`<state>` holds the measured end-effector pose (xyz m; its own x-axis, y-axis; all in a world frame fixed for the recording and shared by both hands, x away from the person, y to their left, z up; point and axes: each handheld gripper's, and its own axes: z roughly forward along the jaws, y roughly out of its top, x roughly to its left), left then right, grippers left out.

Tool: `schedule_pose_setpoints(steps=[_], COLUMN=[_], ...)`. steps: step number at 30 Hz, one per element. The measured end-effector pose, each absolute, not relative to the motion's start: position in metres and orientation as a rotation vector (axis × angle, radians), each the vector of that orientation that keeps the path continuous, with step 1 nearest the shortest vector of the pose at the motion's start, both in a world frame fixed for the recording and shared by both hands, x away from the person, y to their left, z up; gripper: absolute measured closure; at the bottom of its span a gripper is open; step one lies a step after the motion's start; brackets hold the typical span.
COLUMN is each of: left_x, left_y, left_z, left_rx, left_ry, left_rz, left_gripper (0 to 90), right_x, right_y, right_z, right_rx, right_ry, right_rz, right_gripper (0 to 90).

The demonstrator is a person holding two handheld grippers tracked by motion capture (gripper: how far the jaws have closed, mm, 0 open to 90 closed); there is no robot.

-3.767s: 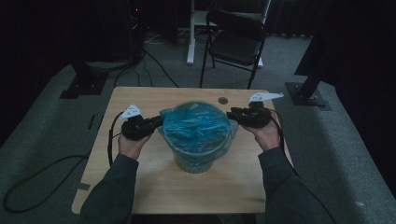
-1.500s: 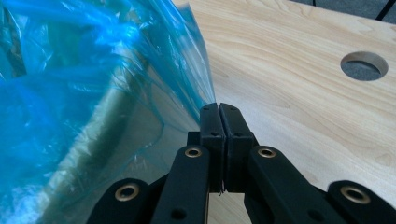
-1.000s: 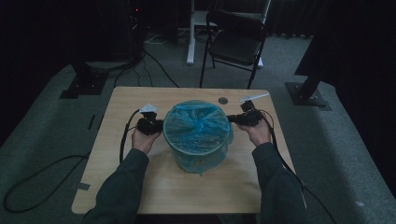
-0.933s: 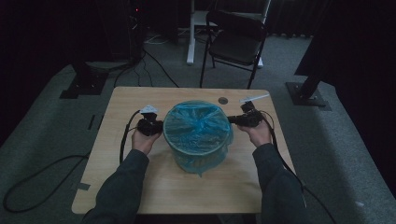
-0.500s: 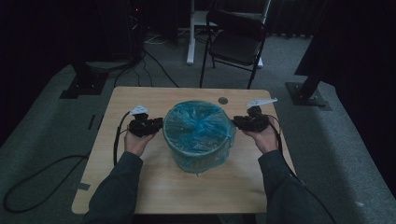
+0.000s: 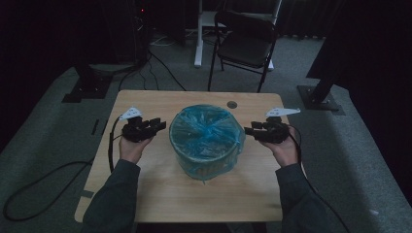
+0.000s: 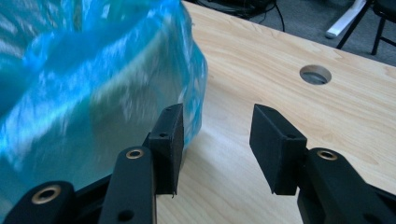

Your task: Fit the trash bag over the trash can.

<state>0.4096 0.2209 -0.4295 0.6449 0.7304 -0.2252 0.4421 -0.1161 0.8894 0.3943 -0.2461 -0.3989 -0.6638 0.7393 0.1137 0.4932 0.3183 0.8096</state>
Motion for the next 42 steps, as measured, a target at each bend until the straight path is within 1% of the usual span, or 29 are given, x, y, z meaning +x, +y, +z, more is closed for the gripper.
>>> schedule_pose_setpoints(steps=[1, 2, 4, 6, 7, 14, 19, 28, 33, 34, 35, 40, 42], left_x=[0.41, 0.404, 0.401, 0.401, 0.397, 0.392, 0.393, 0.396, 0.398, 0.399, 0.4, 0.402, 0.402], left_y=[0.221, 0.219, 0.218, 0.218, 0.216, 0.206, 0.197, 0.166, 0.157, 0.146, 0.138, 0.121, 0.121], left_z=[-0.43, -0.417, -0.411, -0.411, -0.4, -0.379, -0.367, -0.35, -0.348, -0.344, -0.342, -0.339, -0.339], left_rx=[1.752, 1.756, 1.758, 1.758, 1.759, 1.788, 1.827, 1.932, 1.966, 2.015, 2.036, 2.077, 2.077], left_ry=[0.952, 0.912, 0.892, 0.892, 0.861, 0.789, 0.736, 0.63, 0.599, 0.56, 0.533, 0.485, 0.485], left_rz=[0.323, 0.339, 0.35, 0.35, 0.367, 0.386, 0.367, 0.348, 0.329, 0.318, 0.316, 0.301, 0.301], left_gripper=[61.1, 61.0, 60.9, 60.9, 60.9, 60.8, 61.2, 62.2, 65.0, 65.0, 66.9, 72.3, 72.6], right_x=[0.394, 0.387, 0.384, 0.383, 0.383, 0.378, 0.377, 0.376, 0.376, 0.376, 0.376, 0.376, 0.376], right_y=[-0.246, -0.247, -0.247, -0.248, -0.248, -0.251, -0.252, -0.254, -0.253, -0.253, -0.252, -0.253, -0.253], right_z=[-0.399, -0.404, -0.407, -0.409, -0.409, -0.421, -0.426, -0.432, -0.433, -0.433, -0.434, -0.434, -0.434], right_rx=[1.113, 1.105, 1.101, 1.102, 1.102, 1.114, 1.117, 1.125, 1.124, 1.124, 1.124, 1.124, 1.125], right_ry=[2.31, 2.312, 2.317, 2.319, 2.319, 2.331, 2.345, 2.362, 2.366, 2.366, 2.371, 2.371, 2.37], right_rz=[1.267, 1.262, 1.259, 1.258, 1.258, 1.261, 1.25, 1.235, 1.235, 1.235, 1.232, 1.235, 1.236], right_gripper=[54.2, 53.9, 53.6, 53.6, 53.5, 53.0, 53.1, 53.0, 53.0, 52.9, 52.9, 52.9, 52.9])
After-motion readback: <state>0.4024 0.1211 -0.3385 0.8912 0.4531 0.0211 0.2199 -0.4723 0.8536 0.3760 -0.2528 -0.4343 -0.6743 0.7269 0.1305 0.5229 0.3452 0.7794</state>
